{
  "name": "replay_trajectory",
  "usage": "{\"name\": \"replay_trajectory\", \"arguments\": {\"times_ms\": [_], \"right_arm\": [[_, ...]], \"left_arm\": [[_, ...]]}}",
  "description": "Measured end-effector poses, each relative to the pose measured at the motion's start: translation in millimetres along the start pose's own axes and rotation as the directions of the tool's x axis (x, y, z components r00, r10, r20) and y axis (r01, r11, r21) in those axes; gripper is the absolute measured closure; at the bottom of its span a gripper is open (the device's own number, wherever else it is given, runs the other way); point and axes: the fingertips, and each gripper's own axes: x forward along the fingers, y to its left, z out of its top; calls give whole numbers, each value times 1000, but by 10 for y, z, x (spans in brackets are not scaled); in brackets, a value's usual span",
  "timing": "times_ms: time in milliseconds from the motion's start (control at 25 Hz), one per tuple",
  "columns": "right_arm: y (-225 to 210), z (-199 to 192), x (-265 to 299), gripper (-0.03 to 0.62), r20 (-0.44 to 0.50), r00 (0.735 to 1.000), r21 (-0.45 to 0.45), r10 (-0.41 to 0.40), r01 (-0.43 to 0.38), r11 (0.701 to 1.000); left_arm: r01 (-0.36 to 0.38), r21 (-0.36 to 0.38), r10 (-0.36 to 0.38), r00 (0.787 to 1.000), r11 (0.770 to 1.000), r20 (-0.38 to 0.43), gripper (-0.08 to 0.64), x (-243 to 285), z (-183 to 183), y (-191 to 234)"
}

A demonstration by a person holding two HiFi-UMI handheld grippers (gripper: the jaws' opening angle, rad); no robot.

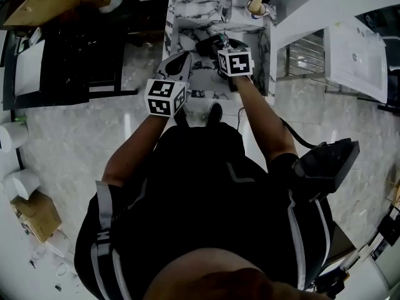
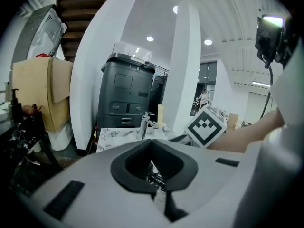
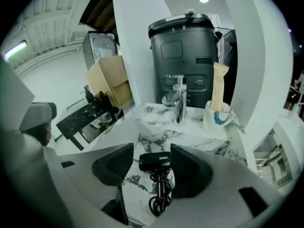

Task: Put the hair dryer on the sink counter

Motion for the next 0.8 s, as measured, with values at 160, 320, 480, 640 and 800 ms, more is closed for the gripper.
{"name": "replay_trajectory", "arguments": {"times_ms": [160,320,480,640,800], "right_arm": [[157,367,-384,339,129,992,9,2,-3,1000],[321,742,-805,341,257,966,3,13,-14,1000],[483,1034,-1227,374,369,929,0,27,-29,1000],[580,1254,-1581,402,457,890,-14,12,-6,1000],[676,1418,-1880,463,513,859,-10,3,3,1000]], "left_arm": [[32,30,-33,998,999,49,558,-99,203,-33],[42,75,-51,992,996,115,558,-237,482,-27],[52,116,-72,982,992,176,558,-374,756,-12],[68,130,-95,973,989,212,558,-491,1004,-17],[78,135,-110,961,988,253,560,-600,1267,-23]]}}
